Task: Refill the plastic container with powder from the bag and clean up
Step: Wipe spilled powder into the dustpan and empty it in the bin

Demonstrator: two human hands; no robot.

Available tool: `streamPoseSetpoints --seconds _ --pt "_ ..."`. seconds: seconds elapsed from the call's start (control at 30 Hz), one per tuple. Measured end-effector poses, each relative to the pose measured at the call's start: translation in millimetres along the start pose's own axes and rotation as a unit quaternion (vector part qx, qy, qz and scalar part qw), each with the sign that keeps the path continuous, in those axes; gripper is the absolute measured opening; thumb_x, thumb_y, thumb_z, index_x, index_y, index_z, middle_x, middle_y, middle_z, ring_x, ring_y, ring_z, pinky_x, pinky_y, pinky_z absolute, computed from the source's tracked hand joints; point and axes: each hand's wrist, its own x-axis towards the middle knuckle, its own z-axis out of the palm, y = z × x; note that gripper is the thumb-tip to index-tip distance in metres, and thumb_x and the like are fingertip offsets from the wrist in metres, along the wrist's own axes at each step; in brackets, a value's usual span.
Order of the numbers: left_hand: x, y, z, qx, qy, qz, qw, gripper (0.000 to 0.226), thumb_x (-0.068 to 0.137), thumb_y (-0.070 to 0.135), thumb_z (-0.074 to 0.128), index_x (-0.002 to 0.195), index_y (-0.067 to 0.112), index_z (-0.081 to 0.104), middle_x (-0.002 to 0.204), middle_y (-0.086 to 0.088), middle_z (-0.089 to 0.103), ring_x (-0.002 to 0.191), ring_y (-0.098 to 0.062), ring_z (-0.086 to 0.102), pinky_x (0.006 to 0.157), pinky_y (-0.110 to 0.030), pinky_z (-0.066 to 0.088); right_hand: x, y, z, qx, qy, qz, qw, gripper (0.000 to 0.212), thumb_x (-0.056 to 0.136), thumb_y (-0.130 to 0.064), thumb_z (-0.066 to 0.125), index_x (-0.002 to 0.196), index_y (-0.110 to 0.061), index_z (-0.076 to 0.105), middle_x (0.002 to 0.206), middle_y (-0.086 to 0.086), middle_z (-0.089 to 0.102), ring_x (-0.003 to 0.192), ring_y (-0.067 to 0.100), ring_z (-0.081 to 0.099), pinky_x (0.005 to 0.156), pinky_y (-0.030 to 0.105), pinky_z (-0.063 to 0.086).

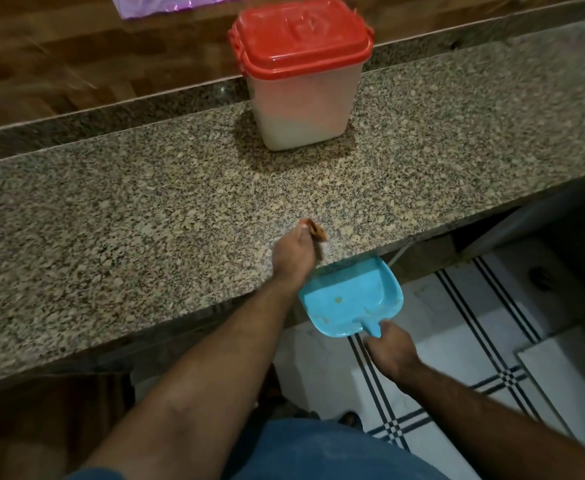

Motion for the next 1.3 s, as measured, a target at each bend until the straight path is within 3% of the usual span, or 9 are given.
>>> streamPoseSetpoints --seconds 0.1,0.2,0.37,0.47,0.63,0.83,1.03,1.2,1.3 --pt "14.4 -2.5 -49.9 -0.072 0.126 -0.009 0.989 0.037 0.111 0.05 0.04 0.108 0.035 0.074 0.101 -0.004 0.079 0.08 -0.029 0.075 0.064 -0.044 0.062 3.1 0.7 -2.5 -0.005 0.001 -0.001 1.0 0.006 0.091 -0.015 0.063 0.095 -0.01 0.063 0.09 0.007 0.069 0.085 0.027 0.066 0.071 0.03 0.045" --pt "26.5 -31.3 -91.4 0.07 0.2 0.003 0.977 0.045 0.112 0.051 0.04 0.121 0.02 0.073 0.104 -0.006 0.076 0.085 -0.023 0.073 0.069 -0.037 0.062 4.5 2.1 -2.7 -0.007 0.003 -0.007 1.0 0.005 0.093 -0.016 0.064 0.093 -0.013 0.061 0.086 0.003 0.066 0.077 0.018 0.063 0.06 0.027 0.043" --pt "34.5 -95.4 -51.0 0.378 0.087 0.049 0.921 0.065 0.109 0.058 0.018 0.152 0.025 0.054 0.159 -0.003 0.055 0.141 -0.031 0.053 0.116 -0.05 0.044 8.5 1.1 -4.7 -0.016 0.011 -0.007 1.0 0.007 0.093 -0.019 0.064 0.096 -0.013 0.064 0.085 -0.001 0.064 0.074 0.012 0.06 0.058 0.023 0.043" --pt "12.6 -60.4 23.6 0.394 -0.01 0.095 0.914 0.055 0.115 0.047 0.025 0.154 0.024 0.055 0.167 -0.002 0.044 0.152 -0.038 0.042 0.125 -0.057 0.035 11.3 -3.8 -5.7 -0.017 0.012 0.005 1.0 0.01 0.091 -0.022 0.064 0.096 -0.013 0.064 0.085 -0.001 0.065 0.077 0.019 0.062 0.063 0.029 0.044" --pt "22.6 23.9 56.3 0.148 -0.145 0.056 0.977 0.052 0.113 0.053 0.031 0.132 0.025 0.07 0.119 -0.008 0.072 0.108 -0.028 0.07 0.082 -0.035 0.056 11.3 -8.2 -10.9 -0.023 0.015 0.01 1.0 0.008 0.089 -0.02 0.066 0.095 -0.015 0.062 0.088 0.0 0.064 0.08 0.021 0.059 0.064 0.028 0.041" --pt "27.8 25.3 -35.0 0.024 0.055 0.039 0.997 0.033 0.115 0.042 0.044 0.113 0.021 0.069 0.091 0.003 0.068 0.078 -0.01 0.068 0.044 -0.011 0.044 19.1 -1.7 -28.2 -0.016 0.012 0.014 1.0 0.005 0.089 -0.019 0.066 0.091 -0.018 0.061 0.085 -0.003 0.064 0.083 0.021 0.064 0.057 0.019 0.039" --pt "30.0 -92.2 -136.7 0.373 0.116 0.113 0.914 0.062 0.11 0.042 0.024 0.133 0.001 0.064 0.111 -0.026 0.071 0.097 -0.041 0.065 0.085 -0.055 0.054 27.2 7.0 -38.4 -0.003 0.018 0.026 0.999 0.007 0.089 -0.021 0.065 0.09 -0.021 0.059 0.086 -0.003 0.064 0.08 0.02 0.064 0.06 0.025 0.042" --pt "-2.1 -64.0 -35.6 0.347 0.014 0.233 0.909 0.059 0.11 0.04 0.025 0.135 0.005 0.065 0.096 -0.016 0.071 0.081 -0.035 0.066 0.072 -0.044 0.054 40.8 10.3 -49.7 0.012 0.021 0.028 0.999 0.007 0.091 -0.021 0.066 0.093 -0.019 0.059 0.091 -0.001 0.064 0.086 0.021 0.064 0.063 0.025 0.043" --pt "20.5 -6.2 53.1 0.287 -0.074 0.172 0.939 0.078 0.101 0.058 0.015 0.111 0.008 0.075 0.096 -0.015 0.074 0.09 -0.037 0.072 0.076 -0.04 0.056 47.3 18.5 -61.1 0.014 0.009 0.017 1.0 0.007 0.09 -0.019 0.065 0.091 -0.019 0.058 0.087 -0.004 0.062 0.086 0.021 0.063 0.058 0.018 0.038"
